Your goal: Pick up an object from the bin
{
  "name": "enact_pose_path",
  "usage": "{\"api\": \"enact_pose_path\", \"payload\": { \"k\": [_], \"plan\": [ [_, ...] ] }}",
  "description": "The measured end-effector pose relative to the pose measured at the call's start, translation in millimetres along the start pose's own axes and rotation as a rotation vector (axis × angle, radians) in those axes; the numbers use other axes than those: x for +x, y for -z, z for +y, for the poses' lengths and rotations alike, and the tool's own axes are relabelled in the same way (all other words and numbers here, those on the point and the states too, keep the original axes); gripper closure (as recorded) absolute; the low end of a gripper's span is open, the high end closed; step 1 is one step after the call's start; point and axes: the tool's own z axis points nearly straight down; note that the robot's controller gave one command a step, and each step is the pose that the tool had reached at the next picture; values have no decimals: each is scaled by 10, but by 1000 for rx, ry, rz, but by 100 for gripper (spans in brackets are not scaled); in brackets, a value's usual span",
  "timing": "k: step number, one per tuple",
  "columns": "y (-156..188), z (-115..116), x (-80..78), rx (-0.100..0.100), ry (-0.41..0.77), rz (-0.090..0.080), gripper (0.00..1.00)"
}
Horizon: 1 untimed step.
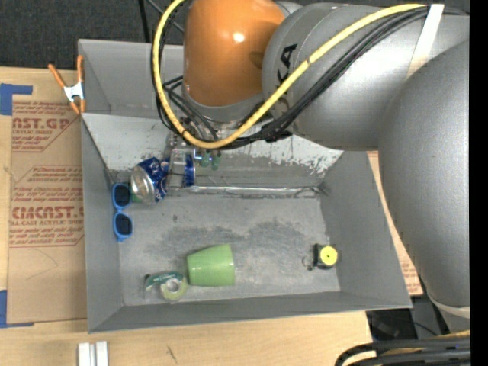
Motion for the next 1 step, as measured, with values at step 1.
{"api": "enact_pose_path", "payload": {
  "k": [1],
  "plan": [
    [-163, -117, 39, 5, 119, 8, 100]
  ]
}}
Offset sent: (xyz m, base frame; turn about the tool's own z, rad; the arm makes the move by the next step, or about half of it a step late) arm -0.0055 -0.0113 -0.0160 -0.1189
